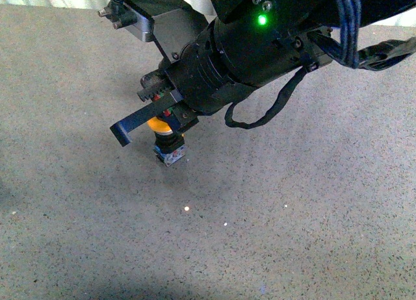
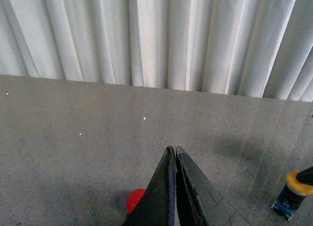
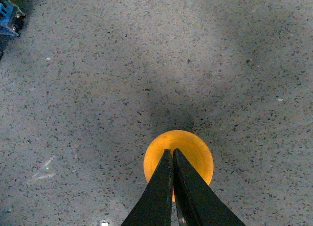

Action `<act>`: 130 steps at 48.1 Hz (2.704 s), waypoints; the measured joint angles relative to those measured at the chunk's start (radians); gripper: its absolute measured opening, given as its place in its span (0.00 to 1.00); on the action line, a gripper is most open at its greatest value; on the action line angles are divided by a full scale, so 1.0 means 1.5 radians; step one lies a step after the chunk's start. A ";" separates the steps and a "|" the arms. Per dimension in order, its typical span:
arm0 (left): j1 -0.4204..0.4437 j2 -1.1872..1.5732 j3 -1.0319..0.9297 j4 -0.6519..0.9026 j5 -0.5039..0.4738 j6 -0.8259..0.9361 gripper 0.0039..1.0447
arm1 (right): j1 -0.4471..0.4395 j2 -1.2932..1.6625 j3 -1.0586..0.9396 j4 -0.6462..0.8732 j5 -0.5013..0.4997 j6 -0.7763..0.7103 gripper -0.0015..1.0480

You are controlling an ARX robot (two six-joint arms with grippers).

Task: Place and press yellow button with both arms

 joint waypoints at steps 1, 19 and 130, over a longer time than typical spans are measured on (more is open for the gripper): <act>0.000 0.000 0.000 0.000 0.000 0.000 0.01 | 0.000 0.002 0.003 -0.005 -0.002 0.003 0.01; 0.000 0.000 0.000 0.000 0.000 0.000 0.01 | -0.009 0.025 0.010 -0.028 -0.005 0.042 0.01; 0.000 0.000 0.000 0.000 0.000 0.000 0.01 | -0.330 -1.027 -0.777 0.305 0.131 0.113 0.01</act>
